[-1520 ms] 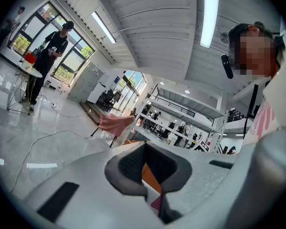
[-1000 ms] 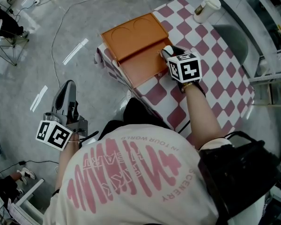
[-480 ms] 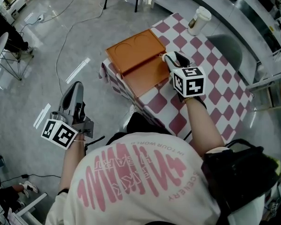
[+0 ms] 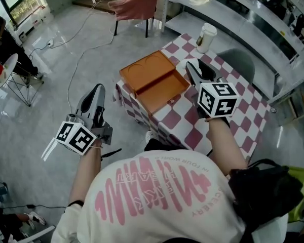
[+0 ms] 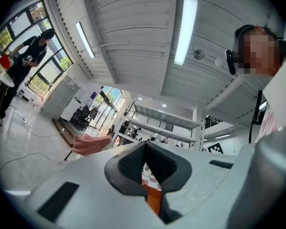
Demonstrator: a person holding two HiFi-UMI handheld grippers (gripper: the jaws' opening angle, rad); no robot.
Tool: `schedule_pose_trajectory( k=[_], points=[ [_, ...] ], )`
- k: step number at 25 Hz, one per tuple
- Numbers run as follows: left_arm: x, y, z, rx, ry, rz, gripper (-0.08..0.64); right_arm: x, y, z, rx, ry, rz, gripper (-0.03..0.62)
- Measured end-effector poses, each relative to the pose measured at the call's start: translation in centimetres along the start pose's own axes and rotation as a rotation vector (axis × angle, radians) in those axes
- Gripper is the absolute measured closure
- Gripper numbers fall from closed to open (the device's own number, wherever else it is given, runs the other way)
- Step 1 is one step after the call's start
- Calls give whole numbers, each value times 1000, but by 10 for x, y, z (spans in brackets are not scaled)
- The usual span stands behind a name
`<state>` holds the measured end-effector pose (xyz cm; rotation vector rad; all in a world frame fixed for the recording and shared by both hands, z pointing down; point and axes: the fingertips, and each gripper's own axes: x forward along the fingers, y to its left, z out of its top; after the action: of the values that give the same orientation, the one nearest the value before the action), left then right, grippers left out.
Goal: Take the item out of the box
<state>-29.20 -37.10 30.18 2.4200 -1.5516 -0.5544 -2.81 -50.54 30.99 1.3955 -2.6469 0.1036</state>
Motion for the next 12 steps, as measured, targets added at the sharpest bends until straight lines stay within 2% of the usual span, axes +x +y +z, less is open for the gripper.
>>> schedule_pose_trajectory(
  k=[6,12],
  points=[
    [2,-37,25,36,-23,-56,554,-54,18,48,39,-129,1,446],
    [3,-62,21,27,8,-74,554,-98,24,56,59,-149,-41,446]
  ],
)
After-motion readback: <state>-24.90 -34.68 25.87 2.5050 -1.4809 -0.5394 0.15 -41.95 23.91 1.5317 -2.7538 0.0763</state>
